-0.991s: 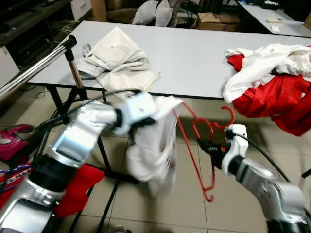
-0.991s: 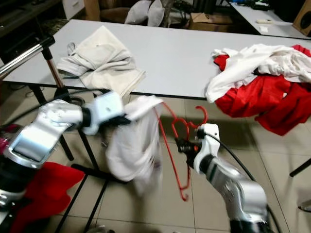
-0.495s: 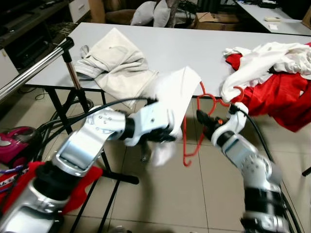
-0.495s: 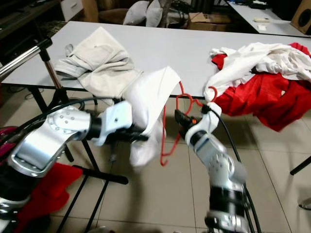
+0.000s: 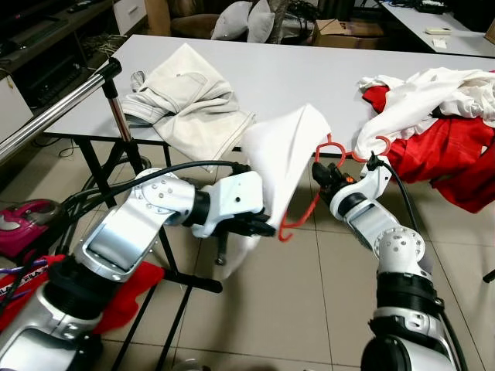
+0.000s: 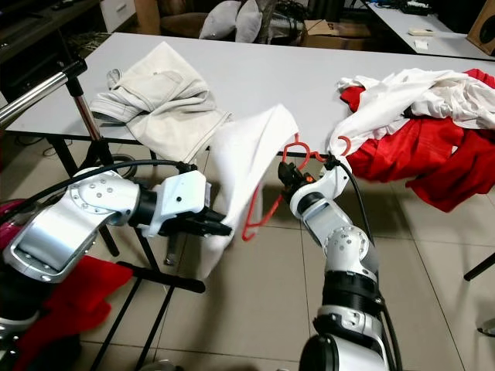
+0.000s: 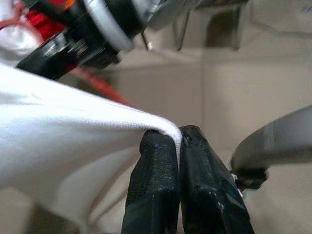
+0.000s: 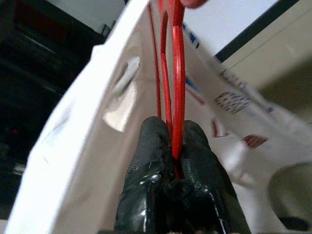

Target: Hang hanger

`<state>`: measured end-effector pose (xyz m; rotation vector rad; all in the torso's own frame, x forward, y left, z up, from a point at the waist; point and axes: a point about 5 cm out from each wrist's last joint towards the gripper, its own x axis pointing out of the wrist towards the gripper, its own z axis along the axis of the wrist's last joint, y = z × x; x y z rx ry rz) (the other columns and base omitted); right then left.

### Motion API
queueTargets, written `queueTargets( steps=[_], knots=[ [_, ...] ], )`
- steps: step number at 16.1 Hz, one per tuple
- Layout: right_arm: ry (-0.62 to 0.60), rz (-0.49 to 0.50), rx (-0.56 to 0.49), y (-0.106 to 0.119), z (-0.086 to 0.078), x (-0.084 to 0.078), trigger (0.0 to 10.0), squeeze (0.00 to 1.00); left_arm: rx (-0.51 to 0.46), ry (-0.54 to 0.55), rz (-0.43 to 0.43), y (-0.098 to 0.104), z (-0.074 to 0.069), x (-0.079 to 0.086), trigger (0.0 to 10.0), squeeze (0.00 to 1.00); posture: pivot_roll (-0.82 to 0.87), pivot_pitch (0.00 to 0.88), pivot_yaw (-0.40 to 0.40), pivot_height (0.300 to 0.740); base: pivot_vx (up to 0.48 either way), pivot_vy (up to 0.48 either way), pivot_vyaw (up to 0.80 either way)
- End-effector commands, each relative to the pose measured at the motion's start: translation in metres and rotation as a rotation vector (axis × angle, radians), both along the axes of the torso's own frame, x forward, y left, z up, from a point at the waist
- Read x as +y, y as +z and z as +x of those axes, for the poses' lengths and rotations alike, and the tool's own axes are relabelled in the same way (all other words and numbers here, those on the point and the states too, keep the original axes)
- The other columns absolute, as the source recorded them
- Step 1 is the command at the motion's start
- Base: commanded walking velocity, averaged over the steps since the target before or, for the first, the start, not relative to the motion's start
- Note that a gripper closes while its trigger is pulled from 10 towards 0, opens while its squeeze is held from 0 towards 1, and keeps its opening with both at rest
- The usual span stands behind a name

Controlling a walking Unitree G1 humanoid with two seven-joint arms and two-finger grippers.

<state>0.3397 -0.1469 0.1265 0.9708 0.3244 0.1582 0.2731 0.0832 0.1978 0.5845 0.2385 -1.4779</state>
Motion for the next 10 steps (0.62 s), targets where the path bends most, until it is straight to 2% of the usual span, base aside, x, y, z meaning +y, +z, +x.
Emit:
queueTargets(
  steps=[1, 4, 6, 7, 8, 9, 10],
  knots=[
    [-0.039, -0.024, -0.039, 0.010, 0.005, -0.006, 10.0, 0.00, 0.007, -0.082, -0.070, 0.014, -0.008, -0.012, 0.0, 0.00, 0.01, 0.000, -0.016, 0.740, 0.000, 0.000, 0.00],
    [-0.019, -0.050, -0.040, 0.008, 0.005, 0.001, 10.0, 0.00, 0.117, -0.162, -0.259, 0.034, -0.020, -0.032, 0.0, 0.00, 0.01, 0.000, -0.015, 0.740, 0.000, 0.000, 0.00],
    [-0.008, -0.065, -0.041, 0.007, 0.005, 0.004, 10.0, 0.00, 0.166, -0.176, -0.370, 0.046, -0.020, -0.039, 0.0, 0.00, 0.01, 0.000, -0.013, 0.740, 0.000, 0.000, 0.00],
    [0.017, -0.103, -0.049, 0.007, 0.004, 0.006, 10.0, 0.00, 0.146, -0.131, -0.399, 0.050, -0.013, -0.038, 0.0, 0.00, 0.01, 0.000, -0.009, 0.740, 0.000, 0.000, 0.00],
    [0.067, -0.164, -0.065, 0.006, 0.001, 0.010, 10.0, 0.00, 0.118, -0.045, -0.432, 0.055, -0.001, -0.035, 0.0, 0.00, 0.01, 0.000, -0.007, 0.740, 0.000, 0.000, 0.00],
    [0.158, -0.214, -0.091, 0.005, -0.006, 0.017, 10.0, 0.00, 0.099, 0.080, -0.505, 0.067, 0.016, -0.028, 0.0, 0.00, 0.01, 0.000, -0.007, 0.740, 0.000, 0.000, 0.00],
    [0.202, -0.239, -0.106, 0.005, -0.009, 0.019, 10.0, 0.00, 0.090, 0.133, -0.527, 0.071, 0.023, -0.024, 0.0, 0.00, 0.01, 0.000, -0.004, 0.740, 0.000, 0.000, 0.00]
  ],
)
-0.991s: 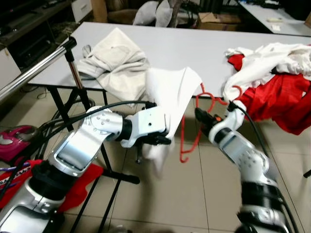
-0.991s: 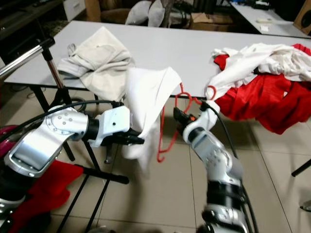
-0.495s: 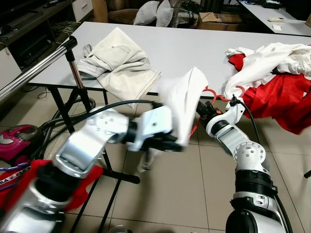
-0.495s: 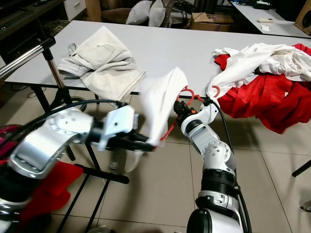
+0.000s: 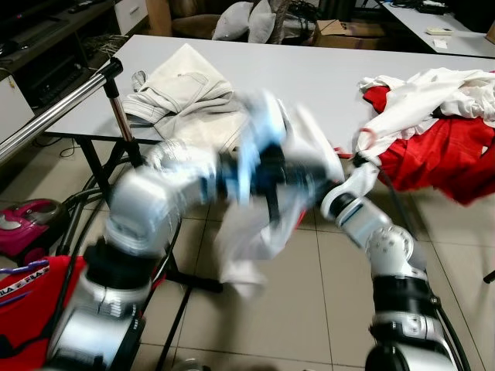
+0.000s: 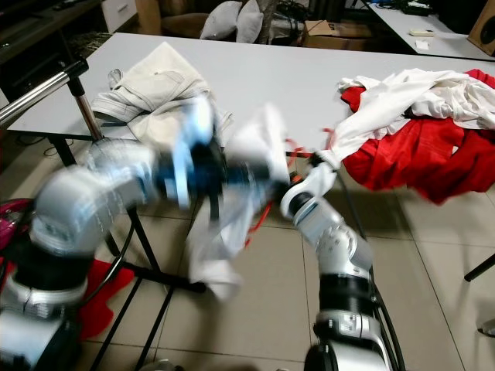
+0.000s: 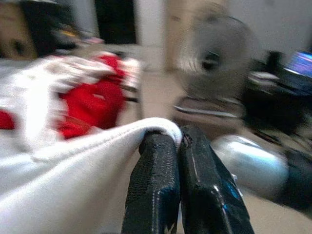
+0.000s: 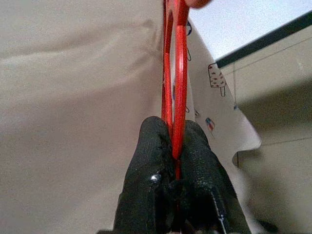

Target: Hang hanger

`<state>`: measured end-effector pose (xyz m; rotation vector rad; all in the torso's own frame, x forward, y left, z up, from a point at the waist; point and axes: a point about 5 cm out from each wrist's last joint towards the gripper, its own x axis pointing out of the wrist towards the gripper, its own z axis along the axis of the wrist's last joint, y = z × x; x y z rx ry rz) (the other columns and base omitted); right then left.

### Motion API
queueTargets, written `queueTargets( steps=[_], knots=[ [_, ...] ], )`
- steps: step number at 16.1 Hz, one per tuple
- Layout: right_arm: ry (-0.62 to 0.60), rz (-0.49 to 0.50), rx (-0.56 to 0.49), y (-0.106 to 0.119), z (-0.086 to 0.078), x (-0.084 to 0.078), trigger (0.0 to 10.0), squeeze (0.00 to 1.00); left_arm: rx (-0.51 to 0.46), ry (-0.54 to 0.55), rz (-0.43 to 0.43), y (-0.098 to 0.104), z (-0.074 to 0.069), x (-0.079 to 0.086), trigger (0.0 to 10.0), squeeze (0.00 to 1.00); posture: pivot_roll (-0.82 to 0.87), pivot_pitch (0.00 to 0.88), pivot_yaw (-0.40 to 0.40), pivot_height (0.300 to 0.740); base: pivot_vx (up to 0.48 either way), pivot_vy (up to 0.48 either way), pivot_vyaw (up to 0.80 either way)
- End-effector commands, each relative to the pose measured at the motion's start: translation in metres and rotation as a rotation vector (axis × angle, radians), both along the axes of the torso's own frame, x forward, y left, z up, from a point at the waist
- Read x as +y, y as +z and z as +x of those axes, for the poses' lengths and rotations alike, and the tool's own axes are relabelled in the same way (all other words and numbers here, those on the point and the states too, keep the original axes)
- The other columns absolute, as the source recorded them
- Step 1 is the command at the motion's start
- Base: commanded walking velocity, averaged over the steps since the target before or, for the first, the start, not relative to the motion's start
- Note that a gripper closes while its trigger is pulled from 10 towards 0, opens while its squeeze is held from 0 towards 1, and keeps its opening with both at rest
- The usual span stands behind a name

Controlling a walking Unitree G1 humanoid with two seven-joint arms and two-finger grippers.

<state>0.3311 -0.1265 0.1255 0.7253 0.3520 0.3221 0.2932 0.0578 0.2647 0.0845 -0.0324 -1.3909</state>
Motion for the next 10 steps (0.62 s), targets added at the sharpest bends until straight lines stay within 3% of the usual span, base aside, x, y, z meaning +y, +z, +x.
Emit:
queueTargets(
  steps=[1, 4, 5, 7, 8, 10],
  knots=[
    [0.071, -0.047, -0.042, 0.006, -0.005, 0.001, 10.0, 0.00, -0.001, 0.074, -0.025, 0.006, 0.009, 0.006, 0.0, 0.00, 0.01, 0.000, -0.001, 0.740, 0.000, 0.000, 0.00],
    [0.209, 0.001, -0.081, 0.014, -0.020, 0.006, 10.0, 0.00, -0.019, 0.237, 0.001, 0.005, 0.028, 0.019, 0.0, 0.00, 0.00, 0.000, 0.003, 0.740, 0.000, 0.000, 0.00],
    [0.243, 0.067, -0.109, 0.022, -0.027, 0.003, 10.0, 0.00, -0.035, 0.298, 0.037, 0.003, 0.034, 0.025, 0.0, 0.00, 0.00, 0.000, 0.004, 0.740, 0.000, 0.000, 0.00],
    [0.246, 0.122, -0.130, 0.027, -0.033, -0.003, 10.0, 0.00, -0.033, 0.287, 0.069, 0.000, 0.033, 0.025, 0.0, 0.00, 0.00, 0.000, 0.005, 0.740, 0.000, 0.000, 0.00],
    [0.214, 0.173, -0.134, 0.031, -0.035, -0.012, 10.0, 0.00, -0.020, 0.187, 0.124, -0.006, 0.021, 0.021, 1.8, 0.00, -0.01, 0.000, 0.005, 0.740, 0.000, 0.000, 0.00],
    [0.210, 0.170, -0.136, 0.034, -0.040, -0.020, 10.0, 0.00, -0.003, 0.102, 0.147, -0.013, 0.007, 0.011, 2.4, 0.00, -0.01, 0.000, 0.005, 0.740, 0.000, 0.000, 0.00]
  ],
)
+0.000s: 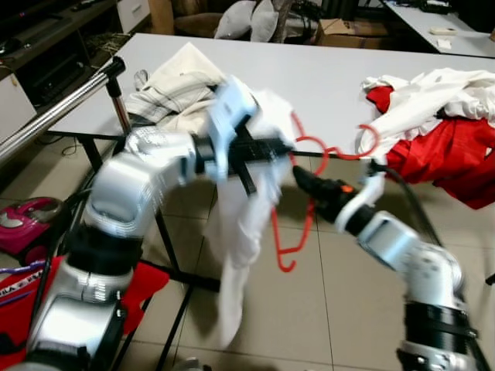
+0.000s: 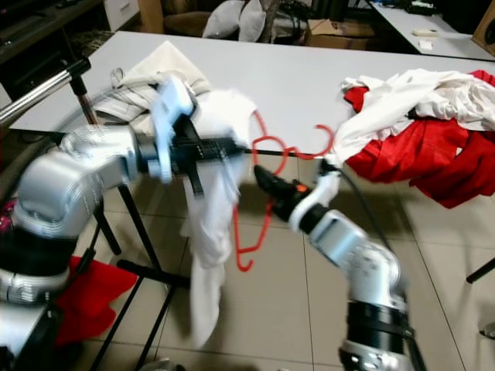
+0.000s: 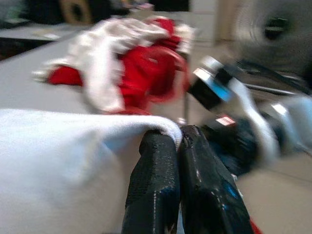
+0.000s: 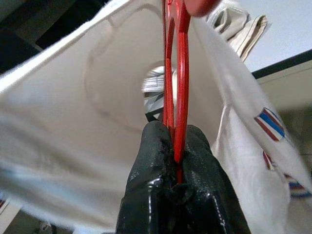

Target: Hang hanger

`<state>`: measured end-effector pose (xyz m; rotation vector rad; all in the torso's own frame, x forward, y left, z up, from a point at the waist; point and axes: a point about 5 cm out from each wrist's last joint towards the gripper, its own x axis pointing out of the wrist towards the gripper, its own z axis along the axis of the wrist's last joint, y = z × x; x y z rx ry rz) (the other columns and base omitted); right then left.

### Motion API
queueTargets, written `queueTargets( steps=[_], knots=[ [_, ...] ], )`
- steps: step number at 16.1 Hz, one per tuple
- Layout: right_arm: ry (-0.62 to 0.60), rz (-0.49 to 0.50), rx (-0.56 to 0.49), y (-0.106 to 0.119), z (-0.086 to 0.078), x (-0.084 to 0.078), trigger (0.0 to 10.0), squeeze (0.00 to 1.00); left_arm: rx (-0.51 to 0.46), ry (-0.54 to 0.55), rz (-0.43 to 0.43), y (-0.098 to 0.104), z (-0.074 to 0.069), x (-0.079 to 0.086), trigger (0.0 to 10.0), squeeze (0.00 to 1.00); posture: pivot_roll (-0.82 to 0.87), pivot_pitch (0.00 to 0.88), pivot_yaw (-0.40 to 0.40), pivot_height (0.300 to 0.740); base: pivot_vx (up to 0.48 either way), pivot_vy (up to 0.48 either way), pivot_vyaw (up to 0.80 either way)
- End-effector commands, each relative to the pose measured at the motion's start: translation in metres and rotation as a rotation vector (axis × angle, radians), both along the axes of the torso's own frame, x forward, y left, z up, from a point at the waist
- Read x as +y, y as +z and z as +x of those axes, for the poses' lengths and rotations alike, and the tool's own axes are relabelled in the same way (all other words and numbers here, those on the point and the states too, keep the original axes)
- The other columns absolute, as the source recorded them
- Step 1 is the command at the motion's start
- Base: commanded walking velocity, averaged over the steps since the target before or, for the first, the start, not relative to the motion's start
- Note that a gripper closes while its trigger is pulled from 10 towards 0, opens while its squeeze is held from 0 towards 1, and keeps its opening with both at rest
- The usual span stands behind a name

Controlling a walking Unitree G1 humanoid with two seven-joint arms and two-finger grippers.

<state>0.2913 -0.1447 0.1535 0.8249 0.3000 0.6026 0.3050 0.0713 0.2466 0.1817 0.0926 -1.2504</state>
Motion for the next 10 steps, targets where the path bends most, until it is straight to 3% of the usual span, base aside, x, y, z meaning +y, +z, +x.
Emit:
queueTargets(
  steps=[1, 2, 3, 5, 6, 8, 10],
  knots=[
    [0.001, 0.000, -0.014, 0.006, -0.003, -0.003, 10.0, 0.00, -0.012, -0.023, -0.019, 0.006, -0.004, -0.007, 1.9, 0.00, -0.01, 0.000, 0.004, 0.740, 0.000, 0.000, 0.00],
    [0.016, -0.005, 0.005, 0.002, -0.007, -0.002, 10.0, 0.00, -0.011, 0.043, -0.047, 0.010, 0.004, -0.008, 0.0, 0.00, -0.01, 0.000, 0.001, 0.740, 0.000, 0.000, 0.00],
    [0.017, -0.008, 0.019, 0.000, -0.008, -0.002, 10.0, 0.00, -0.012, 0.076, -0.055, 0.012, 0.008, -0.006, 0.0, 0.00, -0.01, 0.000, 0.000, 0.740, 0.000, 0.000, 0.00],
    [-0.033, -0.003, 0.058, -0.005, -0.005, -0.006, 10.0, 0.00, 0.009, 0.035, -0.055, 0.017, 0.004, -0.002, 0.0, 0.00, -0.01, 0.000, 0.001, 0.740, 0.000, 0.000, 0.00],
    [-0.116, 0.033, 0.080, -0.005, 0.001, -0.014, 10.0, 0.00, -0.005, 0.001, 0.055, 0.008, -0.001, 0.005, 0.0, 0.00, 0.00, 0.000, 0.000, 0.740, 0.000, 0.000, 0.00],
    [-0.177, 0.047, 0.075, -0.003, 0.006, -0.024, 10.0, 0.00, 0.000, -0.032, 0.152, -0.004, -0.006, 0.012, 0.0, 0.00, 0.00, 0.000, 0.001, 0.740, 0.000, 0.000, 0.00],
    [-0.251, 0.162, 0.057, 0.006, 0.017, -0.036, 10.0, 0.00, 0.034, -0.116, 0.205, -0.013, -0.017, 0.017, 0.0, 0.00, -0.01, 0.000, 0.004, 0.740, 0.000, 0.000, 0.00]
  ],
)
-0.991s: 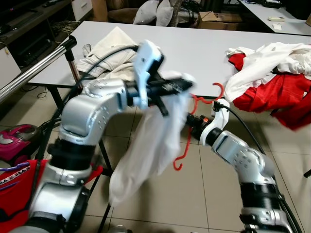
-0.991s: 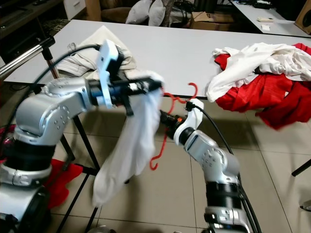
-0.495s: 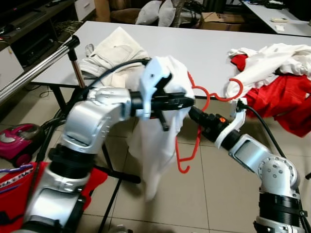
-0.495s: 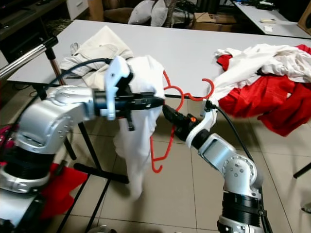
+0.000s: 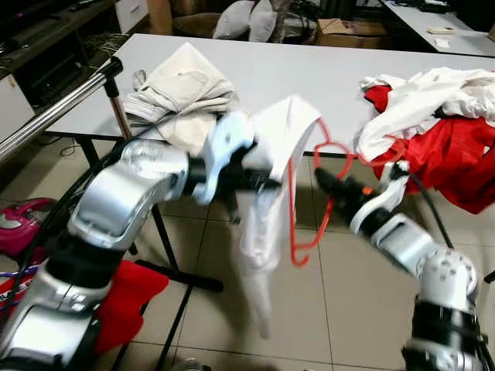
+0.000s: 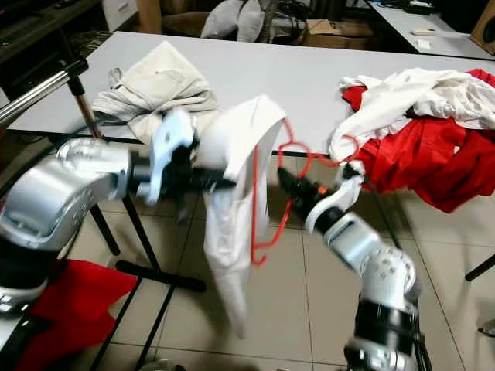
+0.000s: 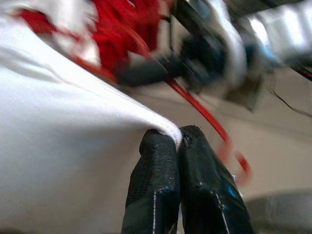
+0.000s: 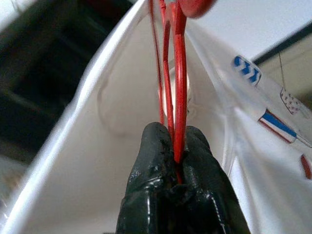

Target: Hang hanger

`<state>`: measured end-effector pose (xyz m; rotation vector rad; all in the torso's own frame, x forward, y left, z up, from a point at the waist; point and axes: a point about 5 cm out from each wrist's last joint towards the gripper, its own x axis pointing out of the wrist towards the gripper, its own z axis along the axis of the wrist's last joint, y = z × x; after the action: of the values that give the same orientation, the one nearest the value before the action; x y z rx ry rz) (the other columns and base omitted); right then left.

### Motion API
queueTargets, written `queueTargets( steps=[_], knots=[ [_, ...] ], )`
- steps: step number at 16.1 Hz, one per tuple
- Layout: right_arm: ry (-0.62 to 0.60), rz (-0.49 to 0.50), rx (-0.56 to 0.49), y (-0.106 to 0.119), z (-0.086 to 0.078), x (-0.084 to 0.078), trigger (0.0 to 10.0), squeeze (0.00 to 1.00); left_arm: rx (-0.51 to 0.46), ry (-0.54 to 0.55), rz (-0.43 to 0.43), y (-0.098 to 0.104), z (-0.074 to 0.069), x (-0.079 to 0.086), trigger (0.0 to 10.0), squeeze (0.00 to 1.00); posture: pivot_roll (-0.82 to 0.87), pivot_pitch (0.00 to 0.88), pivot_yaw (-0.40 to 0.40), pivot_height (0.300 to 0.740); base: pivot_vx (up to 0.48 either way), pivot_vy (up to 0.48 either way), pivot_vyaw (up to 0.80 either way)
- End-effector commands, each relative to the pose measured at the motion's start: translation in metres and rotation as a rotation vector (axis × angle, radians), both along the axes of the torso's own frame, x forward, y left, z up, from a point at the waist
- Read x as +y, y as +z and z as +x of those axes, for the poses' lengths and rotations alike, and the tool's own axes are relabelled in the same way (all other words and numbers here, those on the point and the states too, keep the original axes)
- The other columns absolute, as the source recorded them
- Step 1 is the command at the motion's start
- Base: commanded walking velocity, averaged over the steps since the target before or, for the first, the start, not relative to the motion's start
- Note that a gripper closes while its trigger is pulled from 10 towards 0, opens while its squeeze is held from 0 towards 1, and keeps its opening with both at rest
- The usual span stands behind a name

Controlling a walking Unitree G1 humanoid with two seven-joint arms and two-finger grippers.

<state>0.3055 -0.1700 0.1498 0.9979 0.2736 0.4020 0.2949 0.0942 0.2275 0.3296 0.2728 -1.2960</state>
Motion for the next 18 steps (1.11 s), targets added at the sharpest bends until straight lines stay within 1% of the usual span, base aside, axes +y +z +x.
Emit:
queueTargets(
  steps=[1, 4, 5, 7, 8, 9, 11, 15, 16, 17, 18],
  knots=[
    [-0.071, 0.050, -0.050, 0.012, 0.005, -0.011, 10.0, 0.00, -0.010, -0.081, -0.005, 0.005, -0.009, -0.007, 0.0, 0.00, -0.01, 0.000, 0.004, 0.740, 0.000, 0.000, 0.00],
    [-0.088, 0.134, -0.043, 0.016, 0.017, -0.003, 10.0, 0.00, 0.000, -0.121, 0.003, 0.001, -0.014, -0.013, 0.0, 0.00, 0.00, 0.000, -0.005, 0.740, 0.000, 0.000, 0.00],
    [-0.093, 0.142, -0.034, 0.014, 0.021, 0.001, 10.0, 0.00, 0.002, -0.134, 0.000, 0.001, -0.016, -0.014, 0.0, 0.00, 0.00, 0.000, -0.010, 0.740, 0.000, 0.000, 0.00],
    [-0.125, 0.145, -0.019, 0.012, 0.025, 0.001, 10.0, 0.00, 0.006, -0.155, -0.007, 0.002, -0.019, -0.016, 0.0, 0.00, 0.00, 0.000, -0.012, 0.740, 0.000, 0.000, 0.00],
    [-0.186, 0.156, 0.001, 0.008, 0.030, -0.002, 10.0, 0.00, 0.012, -0.179, -0.023, 0.003, -0.023, -0.017, 0.0, 0.00, 0.00, 0.000, -0.013, 0.740, 0.000, 0.000, 0.00],
    [-0.214, 0.154, 0.005, 0.007, 0.033, -0.003, 10.0, 0.00, 0.014, -0.182, -0.047, 0.005, -0.023, -0.019, 0.0, 0.00, 0.00, 0.000, -0.015, 0.740, 0.000, 0.000, 0.00],
    [-0.212, 0.126, -0.003, 0.006, 0.036, -0.001, 10.0, 0.00, 0.017, -0.175, -0.102, 0.010, -0.022, -0.023, 0.0, 0.00, 0.00, 0.000, -0.015, 0.740, 0.000, 0.000, 0.00],
    [-0.209, 0.117, -0.019, 0.005, 0.042, 0.009, 10.0, 0.00, 0.055, -0.212, -0.197, 0.018, -0.026, -0.032, 0.0, 0.00, 0.00, 0.000, -0.016, 0.740, 0.000, 0.000, 0.00],
    [-0.222, 0.183, -0.022, 0.008, 0.043, 0.011, 10.0, 0.00, 0.054, -0.207, -0.162, 0.014, -0.026, -0.033, 0.0, 0.00, 0.00, 0.000, -0.016, 0.740, 0.000, 0.000, 0.00],
    [-0.227, 0.208, -0.023, 0.010, 0.044, 0.011, 10.0, 0.00, 0.050, -0.200, -0.141, 0.011, -0.025, -0.033, 0.0, 0.00, 0.00, 0.000, -0.018, 0.740, 0.000, 0.000, 0.00],
    [-0.238, 0.247, -0.027, 0.013, 0.045, 0.009, 10.0, 0.00, 0.050, -0.177, -0.106, 0.003, -0.022, -0.031, 0.0, 0.00, 0.00, 0.000, -0.018, 0.740, 0.000, 0.000, 0.00]
  ],
)
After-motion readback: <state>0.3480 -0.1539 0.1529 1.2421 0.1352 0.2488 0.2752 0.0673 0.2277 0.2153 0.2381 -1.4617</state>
